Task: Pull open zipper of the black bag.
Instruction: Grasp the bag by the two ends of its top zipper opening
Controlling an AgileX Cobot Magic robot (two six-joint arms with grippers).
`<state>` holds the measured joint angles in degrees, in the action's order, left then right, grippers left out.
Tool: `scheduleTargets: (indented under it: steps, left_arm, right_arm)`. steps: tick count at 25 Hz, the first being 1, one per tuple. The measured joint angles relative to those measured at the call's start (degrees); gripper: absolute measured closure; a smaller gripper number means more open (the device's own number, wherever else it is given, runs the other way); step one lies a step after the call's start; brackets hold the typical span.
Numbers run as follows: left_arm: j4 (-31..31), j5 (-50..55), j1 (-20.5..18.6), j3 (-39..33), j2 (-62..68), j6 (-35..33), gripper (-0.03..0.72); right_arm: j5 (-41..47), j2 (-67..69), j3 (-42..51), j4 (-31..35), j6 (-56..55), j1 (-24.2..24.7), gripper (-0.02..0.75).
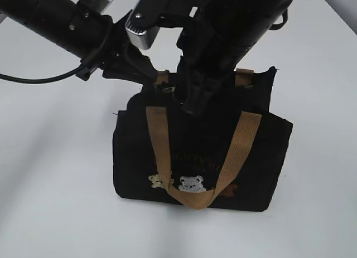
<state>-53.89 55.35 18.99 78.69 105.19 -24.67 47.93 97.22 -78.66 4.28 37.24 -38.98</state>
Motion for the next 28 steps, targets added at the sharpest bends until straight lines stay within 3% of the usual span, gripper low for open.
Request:
scheduleTargets:
  steps: [9,21,28]
  left_arm:
    - [-0.8,0.3,0.0,0.1,0.0,0.0,0.655]
    - [-0.3,0.7,0.0,0.1,0.0,0.0,0.658]
    - [-0.2,0.7,0.0,0.1,0.0,0.0,0.658]
  right_arm:
    - [6.2,-3.9,0.0,-4.3,-5.7,1.9,0.668]
    - [19.1,-6.7,0.1,-4.7,-11.3,17.0,0.669]
    - [20.5,-6.7,0.1,1.3,-11.8,22.2,0.669]
